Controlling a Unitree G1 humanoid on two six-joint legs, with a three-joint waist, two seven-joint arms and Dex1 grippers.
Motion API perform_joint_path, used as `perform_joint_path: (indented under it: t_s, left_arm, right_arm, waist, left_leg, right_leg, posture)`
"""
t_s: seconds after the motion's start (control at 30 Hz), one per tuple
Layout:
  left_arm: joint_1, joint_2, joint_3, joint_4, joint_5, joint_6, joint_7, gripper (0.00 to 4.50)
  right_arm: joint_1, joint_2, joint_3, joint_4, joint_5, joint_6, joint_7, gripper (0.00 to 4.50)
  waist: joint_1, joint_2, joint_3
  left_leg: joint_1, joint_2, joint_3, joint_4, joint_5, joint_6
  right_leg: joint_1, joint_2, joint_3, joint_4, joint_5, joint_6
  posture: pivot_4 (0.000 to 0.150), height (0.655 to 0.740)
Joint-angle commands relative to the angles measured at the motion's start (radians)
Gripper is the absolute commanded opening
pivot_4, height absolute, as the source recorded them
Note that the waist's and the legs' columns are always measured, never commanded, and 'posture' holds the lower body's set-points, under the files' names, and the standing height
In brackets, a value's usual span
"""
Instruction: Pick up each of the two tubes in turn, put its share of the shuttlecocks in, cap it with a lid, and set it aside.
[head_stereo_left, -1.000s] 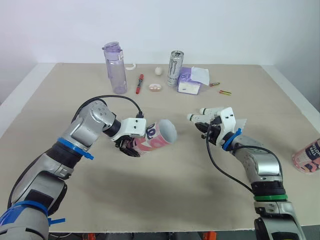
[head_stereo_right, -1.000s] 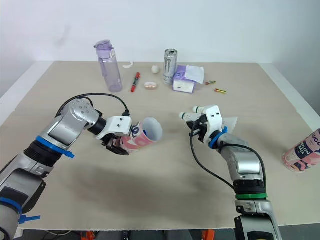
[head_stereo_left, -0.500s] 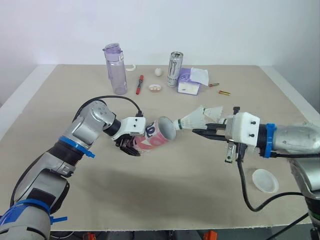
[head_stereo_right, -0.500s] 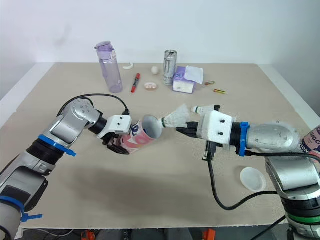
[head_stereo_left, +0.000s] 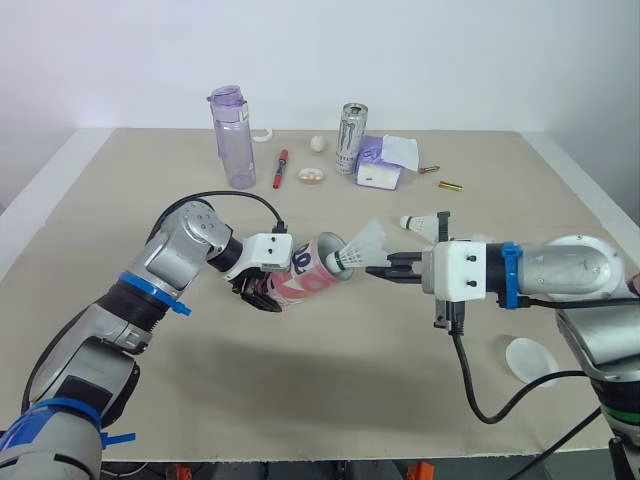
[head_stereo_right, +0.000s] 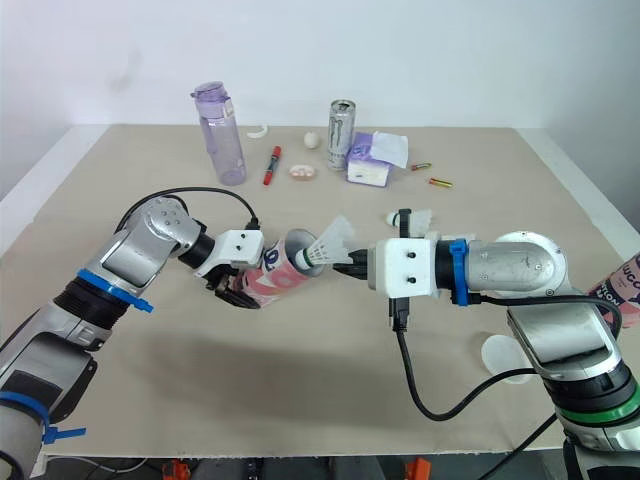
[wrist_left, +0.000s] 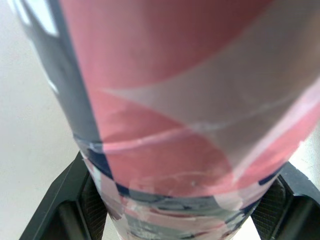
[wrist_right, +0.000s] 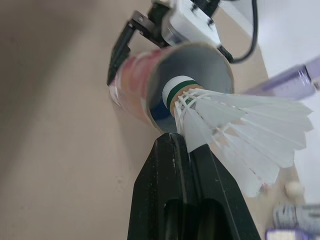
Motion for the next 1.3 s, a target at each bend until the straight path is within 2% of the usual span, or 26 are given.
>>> perform_joint_path:
  t_s: [0.03, 0.13, 0.17, 0.2, 0.23, 0.3, 0.5, 0.67, 0.77, 1.3]
  left_arm:
    - [-0.002, 0.005, -0.01, 0.004, 0.014, 0.004, -0.002, 3.16]
    - [-0.004, 0.002, -0.012, 0.011, 0.016, 0.0, 0.0, 3.16]
    - [-0.005, 0.001, -0.013, 0.014, 0.017, -0.002, 0.0, 3.16]
    - [-0.007, -0.001, -0.014, 0.018, 0.017, -0.005, 0.001, 3.16]
    - [-0.008, -0.003, -0.014, 0.02, 0.018, -0.006, 0.002, 3.16]
    - [-0.009, -0.005, -0.015, 0.023, 0.018, -0.01, 0.002, 3.16]
    - [-0.01, -0.01, -0.018, 0.022, 0.017, -0.013, -0.005, 3.16]
    - [-0.01, -0.009, -0.02, 0.019, 0.019, -0.014, -0.008, 3.16]
    - [-0.006, -0.005, -0.02, 0.015, 0.021, -0.014, -0.011, 3.16]
    - [0.016, 0.02, -0.01, -0.014, 0.021, 0.007, -0.009, 3.16]
  right_arm:
    - [-0.033, 0.002, -0.015, -0.014, 0.004, -0.014, 0.003, 1.85]
    - [-0.03, 0.001, -0.033, -0.023, 0.016, -0.016, 0.0, 3.35]
    - [-0.021, 0.006, -0.051, -0.027, 0.038, -0.001, -0.009, 3.73]
    - [0.004, 0.018, -0.101, -0.022, 0.084, 0.048, -0.038, 4.34]
    - [0.031, 0.031, -0.156, -0.006, 0.125, 0.096, -0.069, 4.47]
    - [0.089, 0.06, -0.267, 0.057, 0.186, 0.199, -0.143, 4.47]
    - [0.2, 0.145, -0.482, 0.345, 0.213, 0.293, -0.32, 4.47]
    - [0.249, 0.107, -0.45, 0.54, 0.149, 0.177, -0.233, 4.47]
    - [0.225, 0.107, -0.444, 0.647, 0.135, 0.119, -0.219, 4.47]
    - [0.072, 0.181, -0.374, 0.833, 0.151, 0.158, -0.194, 4.47]
  waist:
    - [0.0, 0.0, 0.0]
    - [0.0, 0.0, 0.0]
    - [0.0, 0.0, 0.0]
    - [0.0, 0.0, 0.0]
    - [0.001, 0.0, 0.0]
    - [0.001, 0.0, 0.0]
    - [0.002, -0.002, -0.001]
    - [0.001, 0.001, -0.002]
    - [-0.001, 0.001, -0.002]
    - [-0.019, 0.002, -0.002]
  left_leg:
    - [0.0, 0.0, 0.0, 0.0, 0.0, 0.0]
    - [0.0, 0.0, 0.0, 0.0, 0.0, 0.0]
    - [0.0, 0.0, 0.0, 0.0, 0.0, 0.0]
    - [0.0, 0.0, 0.0, 0.0, 0.0, 0.0]
    - [0.0, 0.0, 0.0, 0.0, 0.0, 0.0]
    - [-0.001, 0.0, 0.0, 0.0, 0.0, 0.0]
    - [-0.002, -0.001, 0.0, 0.003, 0.0, 0.0]
    - [-0.001, -0.001, 0.001, 0.002, 0.0, 0.0]
    - [-0.001, -0.001, 0.001, 0.002, 0.0, 0.0]
    - [0.0, -0.002, 0.001, 0.002, 0.0, 0.0]
  right_leg:
    - [0.0, 0.0, 0.0, 0.0, 0.0, 0.0]
    - [0.0, 0.0, 0.0, 0.0, 0.0, 0.0]
    - [0.0, 0.0, 0.0, 0.0, 0.0, 0.0]
    - [0.0, 0.0, 0.0, 0.0, 0.0, 0.0]
    - [0.0, 0.0, 0.0, 0.0, 0.0, 0.0]
    - [0.0, 0.0, 0.0, 0.0, 0.0, 0.0]
    - [0.0, 0.0, 0.002, 0.0, 0.001, 0.002]
    - [0.0, 0.001, 0.004, 0.0, 0.001, 0.002]
    - [0.0, 0.001, 0.005, 0.0, 0.002, 0.002]
    - [0.001, 0.004, 0.011, 0.0, 0.002, 0.003]
  posture:
    - [0.15, 0.74]
    - [0.15, 0.74]
    - [0.15, 0.74]
    - [0.15, 0.74]
    - [0.15, 0.74]
    - [0.15, 0.74]
    - [0.15, 0.74]
    - [0.15, 0.74]
    - [0.15, 0.74]
    - [0.15, 0.74]
